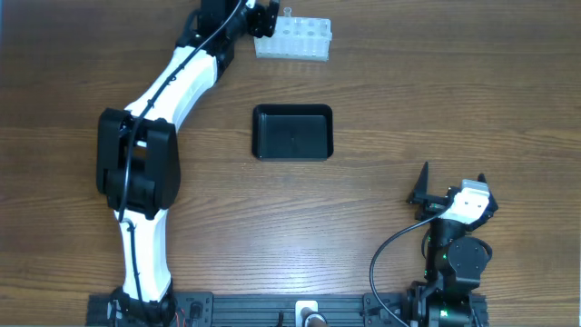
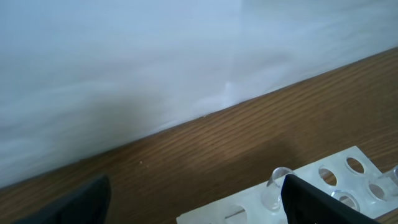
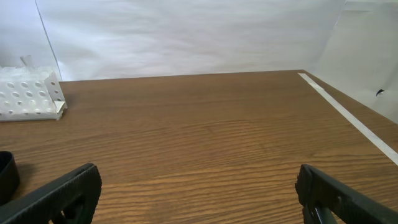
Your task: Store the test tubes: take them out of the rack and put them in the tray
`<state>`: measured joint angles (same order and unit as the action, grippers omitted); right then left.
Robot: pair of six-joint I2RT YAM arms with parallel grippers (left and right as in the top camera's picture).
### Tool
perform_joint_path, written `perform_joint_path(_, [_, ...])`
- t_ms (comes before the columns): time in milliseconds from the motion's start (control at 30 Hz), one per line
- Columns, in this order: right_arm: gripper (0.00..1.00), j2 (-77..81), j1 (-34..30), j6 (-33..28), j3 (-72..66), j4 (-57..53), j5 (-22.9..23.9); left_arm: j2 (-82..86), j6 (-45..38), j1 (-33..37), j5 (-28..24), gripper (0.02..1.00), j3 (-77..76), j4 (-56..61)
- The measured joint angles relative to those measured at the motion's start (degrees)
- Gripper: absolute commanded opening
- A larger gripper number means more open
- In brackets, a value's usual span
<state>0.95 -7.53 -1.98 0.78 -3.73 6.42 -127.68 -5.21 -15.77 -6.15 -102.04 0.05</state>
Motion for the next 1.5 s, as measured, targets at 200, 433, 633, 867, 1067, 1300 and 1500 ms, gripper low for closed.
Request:
perform_joint_path(200, [0.991,0.0,0.0,0.0,0.0,0.0,0.0,-2.5,-1.3,0.0,-2.1,0.875,-1.7,0.3])
perform_joint_path(433, [0.993,0.0,0.0,0.0,0.0,0.0,0.0,-2.8,-1.9,-0.1,-4.2,0.877,-1.8,1.6])
perform_joint_path(633, [0.991,0.0,0.0,0.0,0.0,0.0,0.0,-3.3,-2.3,-0.6,-4.9,0.879,-2.0,4.1])
perform_joint_path(867, [0.991,0.0,0.0,0.0,0.0,0.0,0.0,-5.4,-2.4,-0.9,-7.0,0.884,-2.3,6.7])
perform_joint_path(1067, [0.991,0.0,0.0,0.0,0.0,0.0,0.0,-6.1,-2.4,-0.9,-7.6,0.886,-2.3,6.7])
perform_joint_path(1300, [0.993,0.0,0.0,0.0,0.0,0.0,0.0,-6.3,-2.4,-0.9,-8.0,0.886,-2.4,8.4])
perform_joint_path(1500, [0.993,0.0,0.0,0.0,0.0,0.0,0.0,-7.8,-2.4,-1.0,-8.1,0.871,-2.6,10.2])
